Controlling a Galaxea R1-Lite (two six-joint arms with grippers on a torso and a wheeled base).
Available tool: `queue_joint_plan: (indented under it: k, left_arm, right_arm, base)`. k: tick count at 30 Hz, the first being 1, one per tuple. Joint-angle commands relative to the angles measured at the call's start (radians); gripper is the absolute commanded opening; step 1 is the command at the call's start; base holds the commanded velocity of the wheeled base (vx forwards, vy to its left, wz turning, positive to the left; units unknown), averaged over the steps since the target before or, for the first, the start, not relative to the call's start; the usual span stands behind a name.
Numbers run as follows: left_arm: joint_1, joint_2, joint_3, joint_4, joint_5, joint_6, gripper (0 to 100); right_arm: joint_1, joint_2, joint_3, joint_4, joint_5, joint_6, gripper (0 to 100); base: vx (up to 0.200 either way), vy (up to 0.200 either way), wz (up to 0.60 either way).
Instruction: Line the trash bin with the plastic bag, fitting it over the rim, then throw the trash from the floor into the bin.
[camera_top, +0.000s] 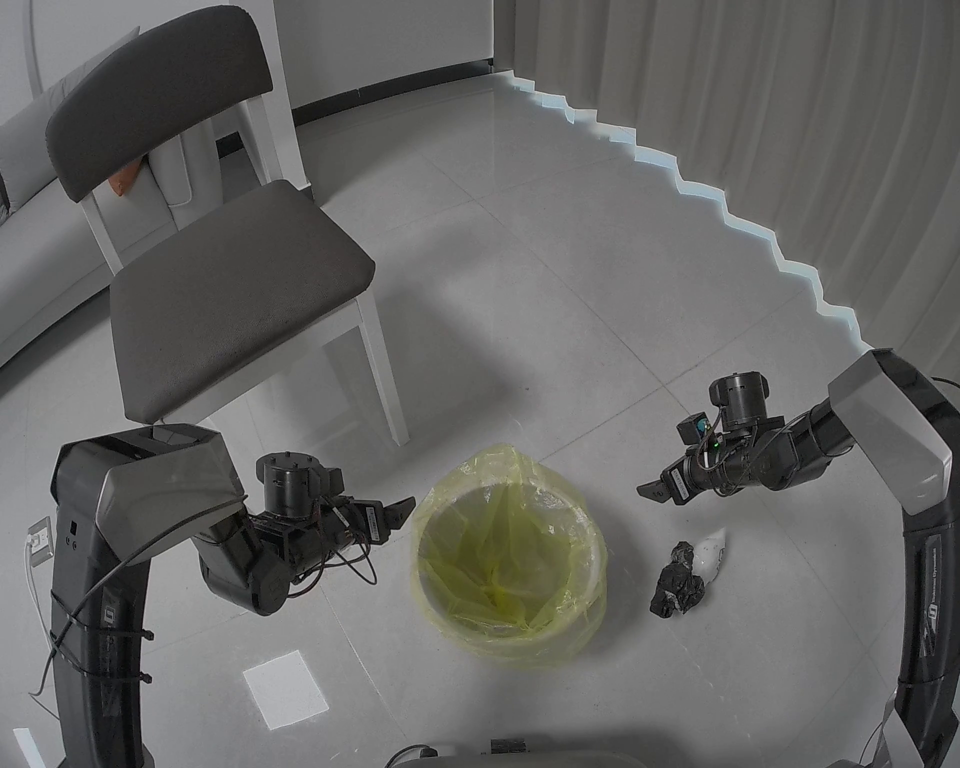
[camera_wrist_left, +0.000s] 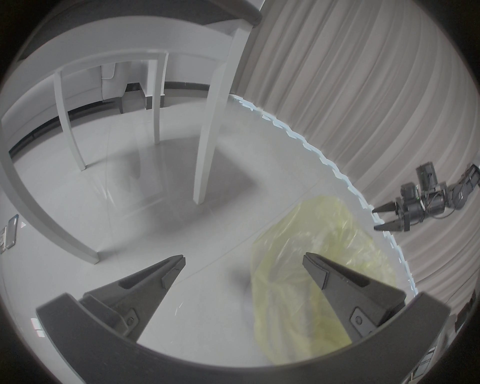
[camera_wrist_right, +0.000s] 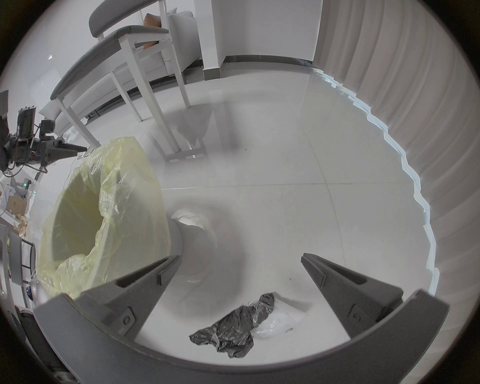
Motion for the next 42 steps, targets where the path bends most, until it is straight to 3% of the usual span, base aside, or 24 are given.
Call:
queue_joint_plan:
  k: [1, 6, 10, 23, 28, 33, 42]
  left_arm:
    - [-0.039, -0.023, -0.066, 0.012, -0.003, -0.027, 100]
    - [-0.098, 0.05, -0.207, 0.029, -0.004, -0.034, 100]
    - [-0.115, 0.092, -0.33, 0.156, 0.0, -0.034, 100]
    - [-0.09, 0.225, -0.63, 0.434, 0.014, 0.024, 100]
    - [-0.087, 0.274, -0.739, 0.483, 0.068, 0.03, 100]
    - [-0.085, 0.258, -0.747, 0.486, 0.065, 0.019, 100]
    - [-0.061, 0.058, -0.586, 0.479, 0.04, -0.031, 100]
  right_arm:
    - [-0.036, -0.067, 0.082, -0.006, 0.003, -0.003, 100]
    - [-0.053, -0.104, 0.158, -0.03, 0.003, -0.006, 100]
    - [-0.054, -0.133, 0.192, -0.041, 0.003, -0.008, 100]
    - [-0.073, -0.147, 0.232, -0.042, 0.001, -0.012, 100]
    - [-0.102, -0.138, 0.256, -0.041, 0.001, -0.057, 100]
    - [-0.108, -0.081, 0.289, -0.045, -0.005, -0.08, 100]
    - [-0.166, 0.037, 0.267, -0.079, -0.013, -0.137, 100]
  base:
    - [0.0, 0.0, 0.0]
    - [0.0, 0.0, 0.0]
    - [0.0, 0.0, 0.0]
    - [0.0, 0.0, 0.0]
    - [0.0, 0.0, 0.0]
    - [0.0, 0.0, 0.0]
    - [0.0, 0.0, 0.0]
